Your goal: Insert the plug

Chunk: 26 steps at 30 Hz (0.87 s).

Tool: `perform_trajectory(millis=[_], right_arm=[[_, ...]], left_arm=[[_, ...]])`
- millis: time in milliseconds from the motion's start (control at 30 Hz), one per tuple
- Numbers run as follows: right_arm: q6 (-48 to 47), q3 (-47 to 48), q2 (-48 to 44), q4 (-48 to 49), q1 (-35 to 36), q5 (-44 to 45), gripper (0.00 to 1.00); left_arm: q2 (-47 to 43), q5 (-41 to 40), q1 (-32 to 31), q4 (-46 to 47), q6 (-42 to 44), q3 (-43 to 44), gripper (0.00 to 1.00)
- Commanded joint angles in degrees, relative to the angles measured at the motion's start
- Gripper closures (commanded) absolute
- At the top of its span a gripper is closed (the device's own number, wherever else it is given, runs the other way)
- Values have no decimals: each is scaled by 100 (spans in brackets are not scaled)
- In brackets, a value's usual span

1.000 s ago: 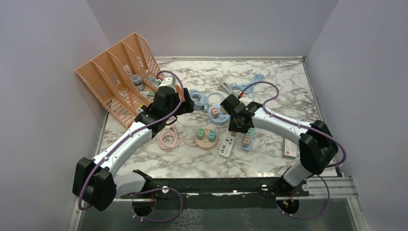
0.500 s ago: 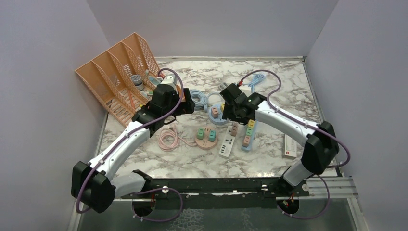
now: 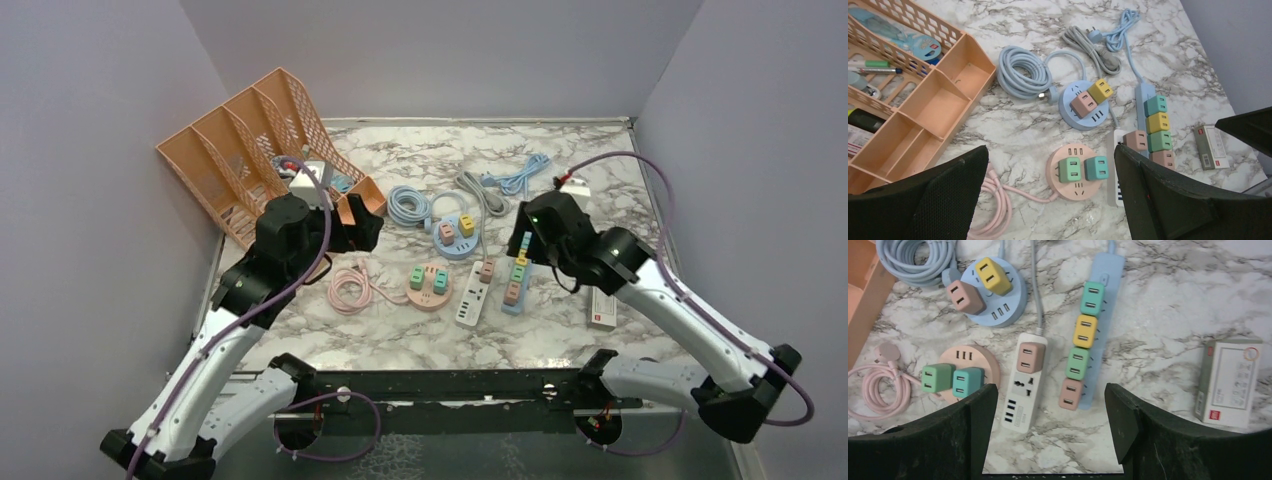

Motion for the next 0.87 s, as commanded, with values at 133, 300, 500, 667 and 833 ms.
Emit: perform_trajectory(millis=[133, 300, 500, 667, 833], right_arm=[[57, 142, -1735, -1323, -27, 935, 16], [6, 426, -2566, -1688, -27, 1107, 12], [-147, 643, -3328, -1916, -27, 792, 12], [-340, 880, -3598, -2062, -28, 729, 12], [-432, 1101, -3689, -2222, -27, 657, 12]], left_arm=[[-1455, 0, 29, -697, 531, 350, 1], [-2004, -320, 41, -1002, 591, 596, 1], [-2341, -563, 41, -1624, 474, 1054, 1], [-2420, -477, 41, -1983, 357, 1258, 1], [-2513, -375, 41, -2023, 221, 1183, 1]])
